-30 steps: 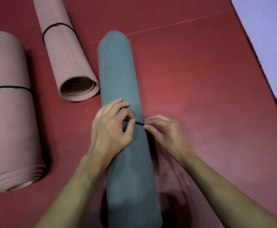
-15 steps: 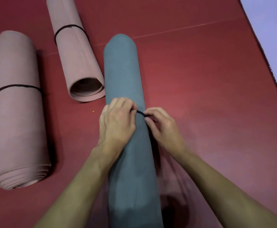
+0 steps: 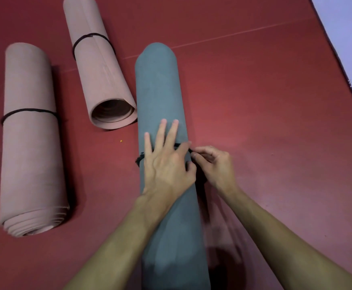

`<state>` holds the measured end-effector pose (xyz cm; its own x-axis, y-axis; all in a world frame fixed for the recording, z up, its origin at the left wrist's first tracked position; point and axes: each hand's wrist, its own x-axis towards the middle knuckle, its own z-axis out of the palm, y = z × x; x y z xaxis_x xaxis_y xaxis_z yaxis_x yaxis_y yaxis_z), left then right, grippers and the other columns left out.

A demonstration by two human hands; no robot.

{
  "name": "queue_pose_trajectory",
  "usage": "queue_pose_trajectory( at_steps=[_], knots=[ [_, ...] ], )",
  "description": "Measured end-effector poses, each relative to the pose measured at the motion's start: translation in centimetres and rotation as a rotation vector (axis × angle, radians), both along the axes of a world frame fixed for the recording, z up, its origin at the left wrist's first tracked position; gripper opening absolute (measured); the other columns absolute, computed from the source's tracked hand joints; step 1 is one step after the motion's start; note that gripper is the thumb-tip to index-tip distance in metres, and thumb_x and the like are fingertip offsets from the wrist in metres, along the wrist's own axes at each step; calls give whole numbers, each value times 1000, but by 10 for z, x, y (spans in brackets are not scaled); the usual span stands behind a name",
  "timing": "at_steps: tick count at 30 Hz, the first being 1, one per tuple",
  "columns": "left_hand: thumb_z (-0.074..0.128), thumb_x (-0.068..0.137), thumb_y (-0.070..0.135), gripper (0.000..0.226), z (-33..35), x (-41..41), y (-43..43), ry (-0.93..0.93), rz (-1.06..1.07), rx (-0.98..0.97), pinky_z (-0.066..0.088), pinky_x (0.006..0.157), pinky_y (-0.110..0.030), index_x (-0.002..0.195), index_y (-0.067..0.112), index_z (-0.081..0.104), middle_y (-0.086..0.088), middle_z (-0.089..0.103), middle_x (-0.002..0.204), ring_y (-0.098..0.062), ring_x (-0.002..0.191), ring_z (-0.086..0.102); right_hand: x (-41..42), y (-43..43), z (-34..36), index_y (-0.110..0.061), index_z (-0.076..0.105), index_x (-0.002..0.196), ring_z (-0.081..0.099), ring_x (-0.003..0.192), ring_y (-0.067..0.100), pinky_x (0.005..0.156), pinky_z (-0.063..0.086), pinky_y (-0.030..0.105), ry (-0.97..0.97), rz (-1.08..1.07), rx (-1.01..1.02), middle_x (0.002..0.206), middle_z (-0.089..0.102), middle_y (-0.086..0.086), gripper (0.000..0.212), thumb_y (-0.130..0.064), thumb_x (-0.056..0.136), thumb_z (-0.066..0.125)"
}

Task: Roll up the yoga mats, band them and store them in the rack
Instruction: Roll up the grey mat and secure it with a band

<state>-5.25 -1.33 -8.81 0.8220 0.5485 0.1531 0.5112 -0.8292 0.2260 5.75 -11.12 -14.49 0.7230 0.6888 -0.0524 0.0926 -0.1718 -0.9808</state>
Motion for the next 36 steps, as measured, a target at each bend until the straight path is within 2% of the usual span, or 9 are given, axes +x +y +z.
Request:
queue_pose_trajectory(
  at_steps=[3, 9, 15, 20, 24, 25, 29, 32, 36],
  knots=[
    [65, 80, 29, 34, -2, 2, 4, -27, -22, -20, 19, 124, -61, 110, 17, 75, -9, 54, 153, -28, 153, 35, -5, 7, 4, -18, 74, 102, 69, 91, 5, 87, 56, 29, -275, 36, -9, 96, 70, -12, 19, -2, 96, 66],
    [64, 79, 59, 68, 3, -21, 22, 83, 36, -123, 9, 123, -68, 140, 30, 59, 5, 24, 171, -15, 161, 5, -20, 7, 2, -12, 69, 106, 66, 95, 10, 88, 55, 35, -344, 65, 17, 102, 66, -6, 10, -7, 101, 62],
    [68, 83, 62, 79, 14, -14, 1, 128, 327, -313, 21, 118, -71, 152, 51, 32, -5, -23, 171, -34, 158, -17, -34, 3, -13, -22, 67, 136, 64, 124, 5, 112, 49, 42, 180, 49, -70, 129, 71, -13, 34, -32, 104, 59],
    [79, 78, 61, 97, 21, -15, 11, 47, 308, -449, 28, 121, -56, 158, 54, 23, 1, -13, 173, -23, 159, -5, -38, 4, -1, -22, 72, 132, 66, 124, 7, 113, 49, 47, 283, -45, -15, 127, 73, -11, 32, -25, 101, 69],
    [88, 67, 43, 93, 27, -22, 17, -310, 309, -781, 21, 111, -3, 148, 54, 44, 5, 14, 169, 0, 151, 19, -34, -11, 32, -34, 78, 118, 69, 114, 3, 104, 55, 40, 125, -187, -22, 121, 74, -17, 24, -35, 95, 76],
    [88, 68, 38, 90, 22, -25, 16, -370, 311, -880, 21, 108, 1, 145, 55, 46, 7, 20, 167, 5, 148, 22, -31, -16, 37, -35, 79, 116, 68, 114, 2, 102, 55, 38, 28, -203, -41, 123, 73, -18, 23, -37, 94, 76],
    [78, 65, 33, 85, -21, -49, 12, -555, 341, -1064, 38, 121, -48, 143, 51, 50, 4, 47, 156, -14, 146, 44, -29, -22, 43, -36, 81, 111, 59, 105, 2, 93, 54, 32, -391, -61, -170, 124, 71, -25, 18, -37, 95, 75],
    [62, 75, 32, 69, -20, -57, 9, -501, 328, -806, 32, 124, -47, 144, 39, 55, 5, 39, 162, -10, 151, 34, -31, -11, 43, -35, 82, 106, 60, 98, 5, 92, 50, 26, -532, 36, -153, 119, 72, -24, 14, -39, 95, 75],
    [58, 97, 36, 40, -10, -44, 8, -375, 22, -437, 22, 127, -51, 134, 25, 69, 5, 46, 160, -12, 155, 28, -18, -10, 32, -26, 81, 112, 63, 106, 10, 97, 50, 26, -587, 116, -53, 124, 71, -14, 18, -31, 95, 75]
  ],
)
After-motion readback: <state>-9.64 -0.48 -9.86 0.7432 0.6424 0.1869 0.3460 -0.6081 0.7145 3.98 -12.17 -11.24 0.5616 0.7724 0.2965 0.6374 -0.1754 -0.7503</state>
